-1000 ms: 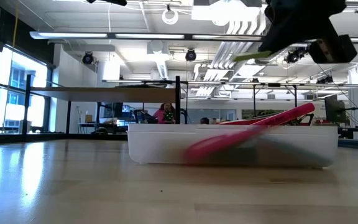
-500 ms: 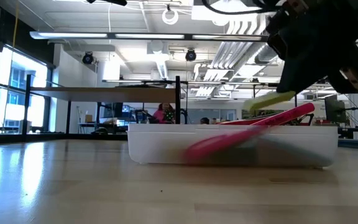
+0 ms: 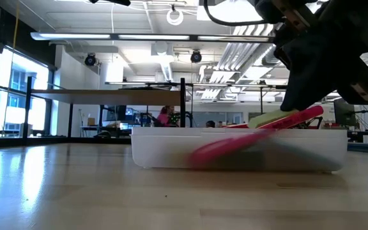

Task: Pack school essentials
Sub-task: Put the yellow eraser into the supply box

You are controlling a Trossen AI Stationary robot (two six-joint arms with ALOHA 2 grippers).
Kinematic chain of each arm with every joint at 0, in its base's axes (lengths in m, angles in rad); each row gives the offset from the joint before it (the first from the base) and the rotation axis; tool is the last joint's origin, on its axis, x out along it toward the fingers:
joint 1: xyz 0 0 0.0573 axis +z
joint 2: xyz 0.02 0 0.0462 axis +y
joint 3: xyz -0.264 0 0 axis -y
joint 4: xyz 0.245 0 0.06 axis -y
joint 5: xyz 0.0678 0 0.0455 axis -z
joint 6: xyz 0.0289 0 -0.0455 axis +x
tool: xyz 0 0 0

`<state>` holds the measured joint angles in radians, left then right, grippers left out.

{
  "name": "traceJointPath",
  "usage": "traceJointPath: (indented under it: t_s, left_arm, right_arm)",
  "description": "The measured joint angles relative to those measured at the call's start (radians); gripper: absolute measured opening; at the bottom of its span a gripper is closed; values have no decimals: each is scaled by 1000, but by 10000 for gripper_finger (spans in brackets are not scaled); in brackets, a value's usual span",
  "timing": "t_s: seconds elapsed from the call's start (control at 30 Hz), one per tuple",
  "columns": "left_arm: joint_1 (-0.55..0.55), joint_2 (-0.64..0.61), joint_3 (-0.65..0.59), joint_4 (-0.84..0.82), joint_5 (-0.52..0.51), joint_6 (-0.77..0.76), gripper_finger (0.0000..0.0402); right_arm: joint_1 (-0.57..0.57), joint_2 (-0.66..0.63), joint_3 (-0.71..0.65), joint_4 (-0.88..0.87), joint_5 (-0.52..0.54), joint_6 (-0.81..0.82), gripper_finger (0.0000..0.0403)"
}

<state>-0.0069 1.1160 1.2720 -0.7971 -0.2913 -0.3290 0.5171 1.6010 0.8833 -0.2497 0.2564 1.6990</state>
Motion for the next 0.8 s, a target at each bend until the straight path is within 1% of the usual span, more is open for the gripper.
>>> traceJointPath:
  t_s: [0.1,0.3,0.4,0.5,0.8]
  left_arm:
    - [0,0,0,0,0,0,395]
    - [0,0,0,0,0,0,395]
    - [0,0,0,0,0,0,395]
    - [0,0,0,0,0,0,395]
    - [0,0,0,0,50,0,395]
  right_arm:
    - [0,0,0,-1,2,-21,20]
    - [0,0,0,-6,17,-14,84]
    - [0,0,0,-5,17,-13,107]
    - [0,-1,0,-6,17,-5,117]
    - [0,-36,0,-17,25,2,119]
